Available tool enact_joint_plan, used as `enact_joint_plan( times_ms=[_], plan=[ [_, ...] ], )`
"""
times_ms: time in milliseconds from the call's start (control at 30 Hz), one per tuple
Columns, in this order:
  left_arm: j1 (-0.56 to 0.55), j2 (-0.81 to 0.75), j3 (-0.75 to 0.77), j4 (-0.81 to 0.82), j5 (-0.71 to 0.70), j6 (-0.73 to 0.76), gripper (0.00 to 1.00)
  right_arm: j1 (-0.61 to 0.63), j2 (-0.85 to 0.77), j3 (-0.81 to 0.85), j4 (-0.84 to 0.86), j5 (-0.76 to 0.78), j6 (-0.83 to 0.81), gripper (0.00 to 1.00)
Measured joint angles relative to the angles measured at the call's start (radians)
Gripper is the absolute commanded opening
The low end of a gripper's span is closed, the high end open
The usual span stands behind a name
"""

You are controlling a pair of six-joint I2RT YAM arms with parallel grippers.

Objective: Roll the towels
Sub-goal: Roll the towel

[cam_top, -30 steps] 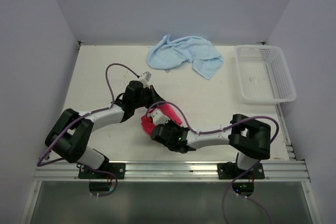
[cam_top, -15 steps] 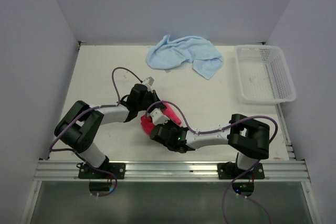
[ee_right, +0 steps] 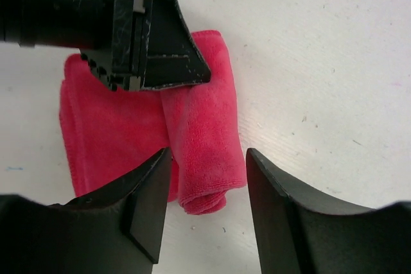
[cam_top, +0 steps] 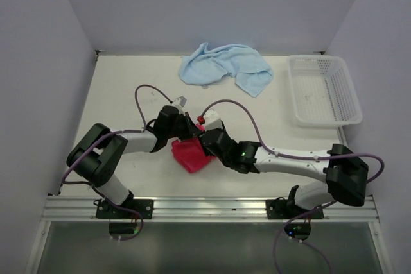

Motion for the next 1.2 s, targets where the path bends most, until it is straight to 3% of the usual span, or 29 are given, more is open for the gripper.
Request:
enact_joint_plan(
  times_ms=[200,400,600,833,933,967,1100,1200],
  plan=[
    [0.0,0.0,-0.013,0.022,-0.001,0.0,0.0,-0.172,-0.137,-0.074,0.027,-0.208,0.12,0.64],
    [0.002,0.0,-0.02,0.032,-0.002,0.0,0.0,-0.354,-0.154,-0.193,0.105,-0.462,0.283,0.69],
    [0.006,-0.006,-0.04,0.05,-0.004,0.0,0.0,-0.396,-0.099,-0.249,0.223,-0.649,0.404,0.7],
    [0.006,-0.016,-0.063,0.072,-0.011,0.0,0.0,-0.397,-0.013,-0.282,0.327,-0.728,0.46,0.7],
    [0.006,-0.018,-0.065,0.074,-0.011,0.0,0.0,-0.4,0.018,-0.291,0.36,-0.75,0.473,0.61],
    [0.006,-0.019,-0.065,0.074,-0.011,0.0,0.0,-0.402,0.024,-0.292,0.367,-0.755,0.475,0.53],
    [0.006,-0.031,-0.071,0.066,-0.018,0.0,0.0,-0.402,0.03,-0.292,0.38,-0.772,0.467,0.36],
    [0.007,-0.051,-0.074,0.043,-0.024,0.0,0.0,-0.389,0.025,-0.29,0.369,-0.754,0.429,0.3]
  ],
)
